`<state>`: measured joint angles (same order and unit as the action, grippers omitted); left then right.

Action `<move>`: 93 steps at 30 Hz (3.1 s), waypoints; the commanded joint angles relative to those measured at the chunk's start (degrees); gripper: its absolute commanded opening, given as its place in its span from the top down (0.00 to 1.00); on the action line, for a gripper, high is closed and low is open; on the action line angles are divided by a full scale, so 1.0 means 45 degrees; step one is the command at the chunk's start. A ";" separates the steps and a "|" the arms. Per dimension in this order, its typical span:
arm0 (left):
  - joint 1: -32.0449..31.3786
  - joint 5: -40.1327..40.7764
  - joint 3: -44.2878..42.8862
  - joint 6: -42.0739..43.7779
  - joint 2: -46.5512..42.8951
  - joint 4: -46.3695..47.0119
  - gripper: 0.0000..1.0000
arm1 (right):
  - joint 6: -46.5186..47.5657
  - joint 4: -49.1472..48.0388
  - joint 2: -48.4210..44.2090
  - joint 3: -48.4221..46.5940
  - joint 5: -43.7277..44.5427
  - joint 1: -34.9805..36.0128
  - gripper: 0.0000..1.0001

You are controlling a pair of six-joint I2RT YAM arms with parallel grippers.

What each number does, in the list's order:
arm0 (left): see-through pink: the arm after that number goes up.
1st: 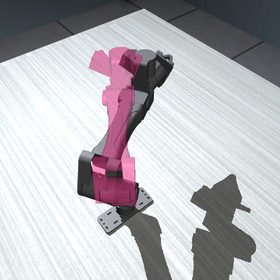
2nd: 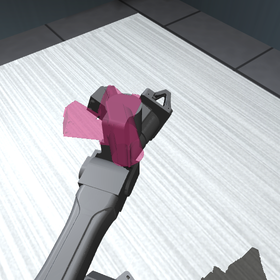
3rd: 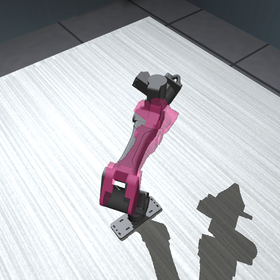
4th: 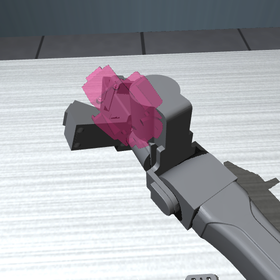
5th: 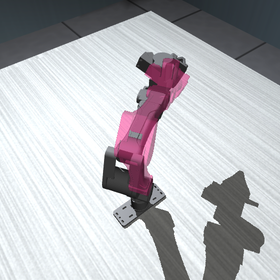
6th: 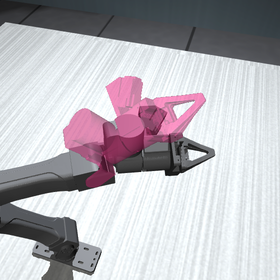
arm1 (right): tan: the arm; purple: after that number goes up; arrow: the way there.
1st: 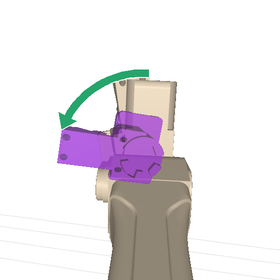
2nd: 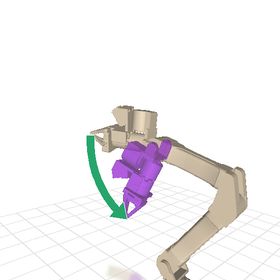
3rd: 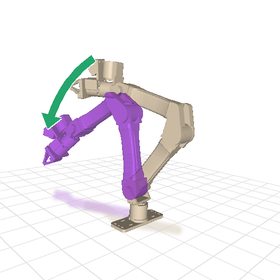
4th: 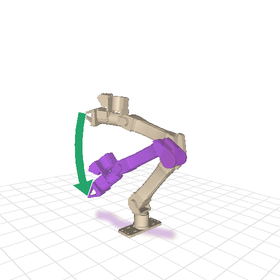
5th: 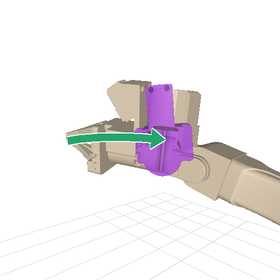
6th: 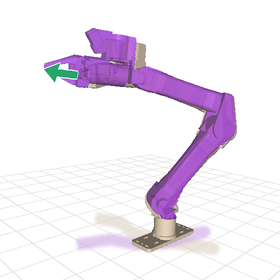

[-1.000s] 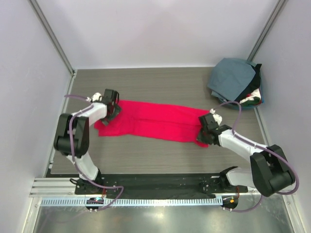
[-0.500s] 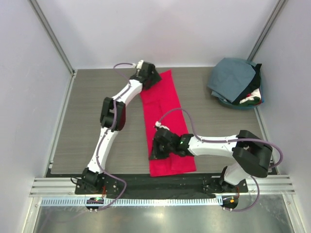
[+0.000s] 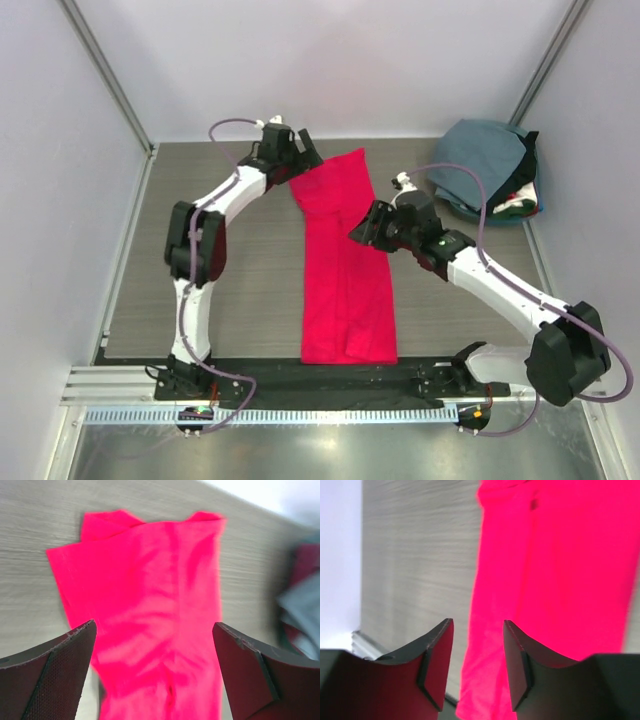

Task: Fold and stack the t-shirts
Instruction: Fold the tshirt

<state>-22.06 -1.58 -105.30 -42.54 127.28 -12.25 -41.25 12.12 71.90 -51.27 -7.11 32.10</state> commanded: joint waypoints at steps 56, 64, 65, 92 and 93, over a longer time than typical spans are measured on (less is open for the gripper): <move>0.0880 -0.0587 0.0457 0.1269 0.1016 0.0102 0.12 | 0.2097 0.0159 1.2894 -1.0665 -0.1779 -0.5258 0.27; 0.0782 0.0234 0.6903 0.0667 -0.4798 0.1648 0.00 | 0.1766 -0.0291 0.7485 -0.5060 0.0445 -0.4204 0.17; 0.0763 0.0293 0.7495 0.0375 -0.5273 0.1648 0.00 | 0.1785 -0.0330 0.6184 -0.3661 0.0777 -0.3990 0.19; 0.0919 -0.0721 1.6777 -0.1112 -1.8012 -0.1750 0.00 | -0.4385 0.1178 -0.2602 0.3893 0.3629 0.5985 0.55; 0.0938 -0.0857 1.6875 -0.1170 -1.8012 -0.1712 0.00 | -0.4561 0.1077 -0.1864 0.3776 0.3806 0.6321 0.56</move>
<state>-17.72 -3.31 -30.37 -46.98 46.59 -18.68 -55.77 21.02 59.20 -31.22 4.51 56.47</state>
